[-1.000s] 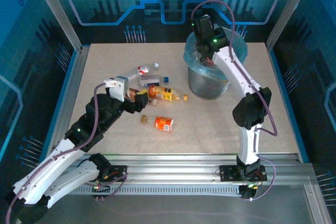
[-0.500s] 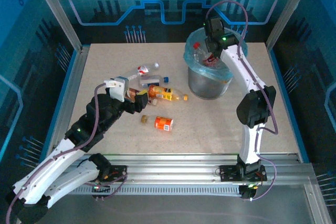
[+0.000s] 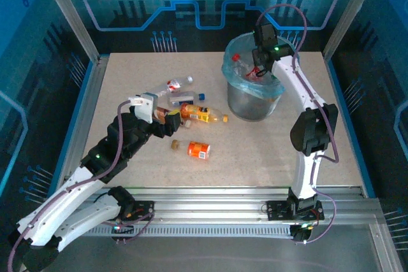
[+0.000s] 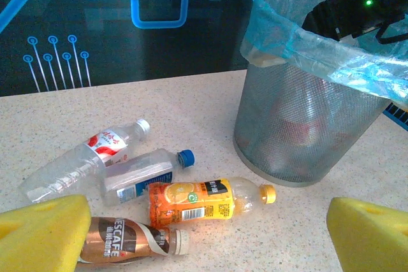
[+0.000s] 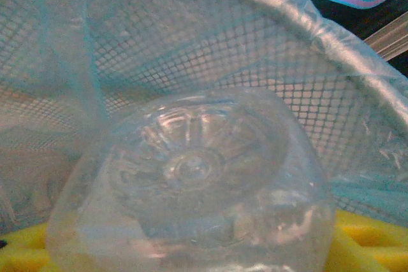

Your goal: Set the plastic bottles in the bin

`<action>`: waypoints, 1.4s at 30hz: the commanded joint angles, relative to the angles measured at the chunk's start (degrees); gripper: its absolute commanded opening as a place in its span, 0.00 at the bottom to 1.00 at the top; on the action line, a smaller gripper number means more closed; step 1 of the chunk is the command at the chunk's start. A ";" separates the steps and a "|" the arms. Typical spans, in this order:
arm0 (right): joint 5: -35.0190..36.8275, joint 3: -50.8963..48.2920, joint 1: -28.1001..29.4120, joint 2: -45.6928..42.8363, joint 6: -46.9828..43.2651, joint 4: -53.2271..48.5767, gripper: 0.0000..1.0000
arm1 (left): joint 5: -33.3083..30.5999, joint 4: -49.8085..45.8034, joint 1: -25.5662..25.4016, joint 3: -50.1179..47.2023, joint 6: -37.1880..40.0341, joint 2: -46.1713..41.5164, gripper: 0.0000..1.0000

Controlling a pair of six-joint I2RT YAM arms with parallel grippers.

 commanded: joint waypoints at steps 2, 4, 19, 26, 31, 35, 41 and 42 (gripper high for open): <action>-2.04 2.71 1.81 -3.02 0.46 -1.96 0.76 | -1.25 -0.38 -0.49 0.07 0.60 0.14 0.96; -1.16 2.95 2.60 -5.17 0.46 -1.28 0.78 | -1.34 -0.25 -0.49 0.19 0.61 0.14 0.96; -2.05 11.57 4.01 -0.35 -1.79 -2.36 0.57 | -0.97 0.50 -0.45 0.27 0.26 1.06 0.96; -5.10 5.31 2.85 -0.46 2.23 -3.17 0.51 | -1.29 -0.24 -0.44 -0.06 0.54 0.71 0.96; -8.00 0.92 1.73 -0.37 4.23 -2.00 0.49 | -1.31 -0.72 -0.50 -0.20 0.15 1.01 0.96; -9.77 1.36 0.64 0.64 5.29 -3.16 0.48 | -1.60 -1.72 -0.48 -0.06 0.16 1.01 0.97; -11.59 3.65 0.66 -0.99 5.94 -4.46 0.53 | -2.31 -2.89 -0.49 0.13 0.08 1.58 0.97; -11.56 4.16 0.92 -1.75 6.01 -4.54 0.58 | -2.48 -3.45 -0.51 0.27 0.15 1.95 0.97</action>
